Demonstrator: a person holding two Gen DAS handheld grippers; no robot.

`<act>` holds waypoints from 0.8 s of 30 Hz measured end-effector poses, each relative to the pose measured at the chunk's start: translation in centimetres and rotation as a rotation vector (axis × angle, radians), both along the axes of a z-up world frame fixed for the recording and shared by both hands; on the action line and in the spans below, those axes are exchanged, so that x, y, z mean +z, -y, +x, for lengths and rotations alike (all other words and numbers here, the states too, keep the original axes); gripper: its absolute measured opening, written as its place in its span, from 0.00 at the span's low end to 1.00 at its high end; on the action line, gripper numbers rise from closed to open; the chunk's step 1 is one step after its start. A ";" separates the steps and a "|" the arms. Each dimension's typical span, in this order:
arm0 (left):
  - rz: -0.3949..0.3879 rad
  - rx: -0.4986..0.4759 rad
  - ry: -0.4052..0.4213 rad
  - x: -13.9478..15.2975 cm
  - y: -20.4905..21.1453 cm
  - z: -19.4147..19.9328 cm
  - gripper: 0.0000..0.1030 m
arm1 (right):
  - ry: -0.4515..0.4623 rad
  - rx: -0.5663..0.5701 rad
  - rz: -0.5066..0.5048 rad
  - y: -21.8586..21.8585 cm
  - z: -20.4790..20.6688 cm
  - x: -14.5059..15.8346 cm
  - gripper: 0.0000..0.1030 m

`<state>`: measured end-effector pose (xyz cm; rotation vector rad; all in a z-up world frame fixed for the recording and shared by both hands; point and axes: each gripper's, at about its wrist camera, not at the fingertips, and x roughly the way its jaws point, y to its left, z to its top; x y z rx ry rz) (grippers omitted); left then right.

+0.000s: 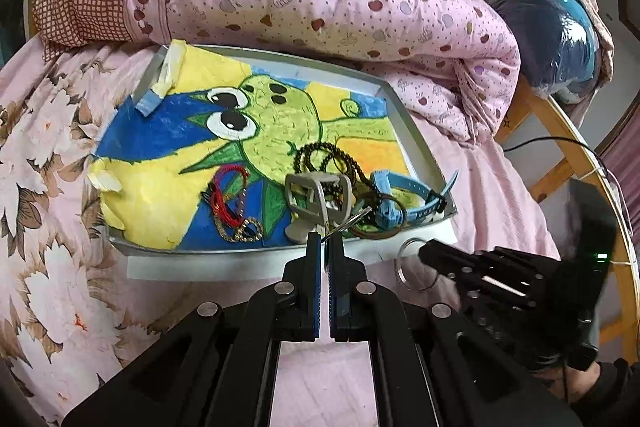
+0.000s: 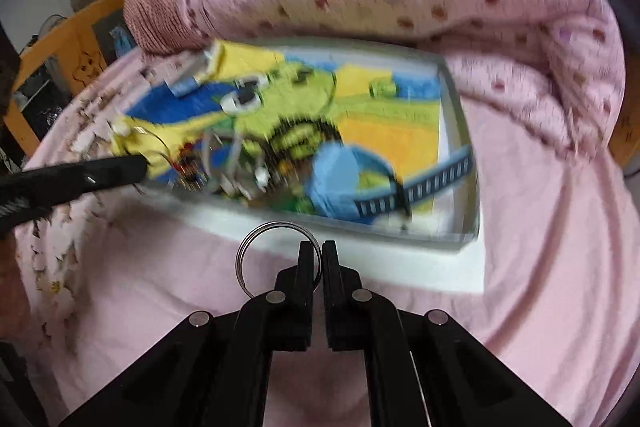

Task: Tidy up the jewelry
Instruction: 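Carry the key rings into the grey tray and open both tools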

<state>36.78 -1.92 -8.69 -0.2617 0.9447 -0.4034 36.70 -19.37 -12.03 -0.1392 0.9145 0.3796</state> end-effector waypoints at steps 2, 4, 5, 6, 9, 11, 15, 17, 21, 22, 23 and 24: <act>0.000 0.014 0.004 0.1 -0.3 0.2 0.01 | 0.051 0.008 0.010 -0.5 -0.1 1.2 0.04; -0.004 0.032 0.007 0.2 -0.7 0.5 0.01 | 0.085 0.004 0.021 -0.8 0.2 1.9 0.04; -0.007 0.043 0.007 0.2 -0.9 0.7 0.01 | 0.098 -0.001 0.030 -1.1 0.6 2.2 0.04; -0.007 0.057 0.006 0.1 -1.2 1.1 0.01 | 0.102 -0.002 0.037 -1.1 0.8 2.3 0.04; 0.008 0.085 0.003 -0.5 -1.7 2.1 0.01 | 0.101 -0.016 0.059 -1.6 2.1 2.2 0.04; 0.017 0.099 -0.010 -1.2 -1.9 2.9 0.01 | 0.096 -0.023 0.060 -2.1 3.3 1.8 0.05; 0.016 0.120 -0.059 -2.6 -2.6 3.8 0.01 | 0.082 -0.040 0.052 -2.7 4.8 0.8 0.05; 0.014 0.122 -0.072 -3.0 -2.7 4.1 0.01 | 0.071 -0.049 0.043 -2.6 5.1 0.2 0.05; 0.019 0.129 -0.079 -3.2 -2.7 4.3 0.01 | 0.051 -0.064 0.053 -2.0 5.3 -0.3 0.05; 0.021 0.131 -0.081 -3.2 -2.7 4.3 0.01 | 0.051 -0.068 0.059 -1.9 5.3 -0.3 0.06; 0.026 0.136 -0.080 -3.2 -2.7 4.3 0.01 | 0.051 -0.073 0.059 -1.7 5.3 -0.3 0.06; 0.028 0.138 -0.079 -3.2 -2.7 4.3 0.01 | 0.051 -0.075 0.059 -1.7 5.4 -0.2 0.08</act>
